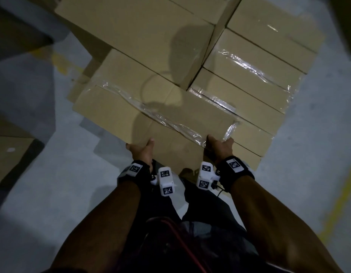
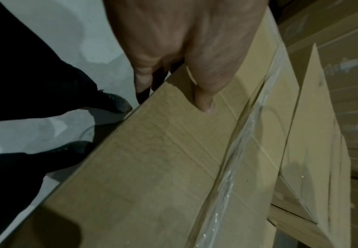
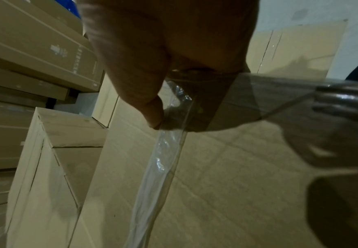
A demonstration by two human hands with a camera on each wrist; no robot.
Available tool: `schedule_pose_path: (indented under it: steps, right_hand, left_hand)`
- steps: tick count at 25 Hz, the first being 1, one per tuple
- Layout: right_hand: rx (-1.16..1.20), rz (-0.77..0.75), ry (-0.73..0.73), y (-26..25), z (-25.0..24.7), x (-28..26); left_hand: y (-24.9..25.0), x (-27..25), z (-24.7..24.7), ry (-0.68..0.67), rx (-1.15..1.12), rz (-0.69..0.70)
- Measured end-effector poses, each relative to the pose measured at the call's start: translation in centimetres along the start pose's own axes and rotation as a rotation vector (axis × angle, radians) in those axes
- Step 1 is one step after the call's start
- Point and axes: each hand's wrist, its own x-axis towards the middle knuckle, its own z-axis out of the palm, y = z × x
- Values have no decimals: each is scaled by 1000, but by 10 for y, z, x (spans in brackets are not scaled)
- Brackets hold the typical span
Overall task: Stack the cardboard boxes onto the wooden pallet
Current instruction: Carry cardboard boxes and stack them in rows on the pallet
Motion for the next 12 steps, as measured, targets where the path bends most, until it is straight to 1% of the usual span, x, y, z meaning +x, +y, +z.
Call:
schedule_pose_path:
  steps: [3,6,7,9,11,12]
  right_hand:
    - [-11,-11,16,-2,28,-1]
    - [23,-1,25,-1,46,-3]
    - [26,1,29,-1,47,-4]
    - [26,-3,42,-2,49,-2]
    - [23,1,43,-3,50,-1]
    - [22,0,49,-4,51,-3]
  left_hand:
    - [20,11,-12,49,99,42]
    - [32,15,-23,61,273,124]
    - [33,15,-27,68,349,189]
    - [38,15,-37,92,558,390]
    - [43,11,-44,93,886,602]
    - [49,9,-45,58,1055,675]
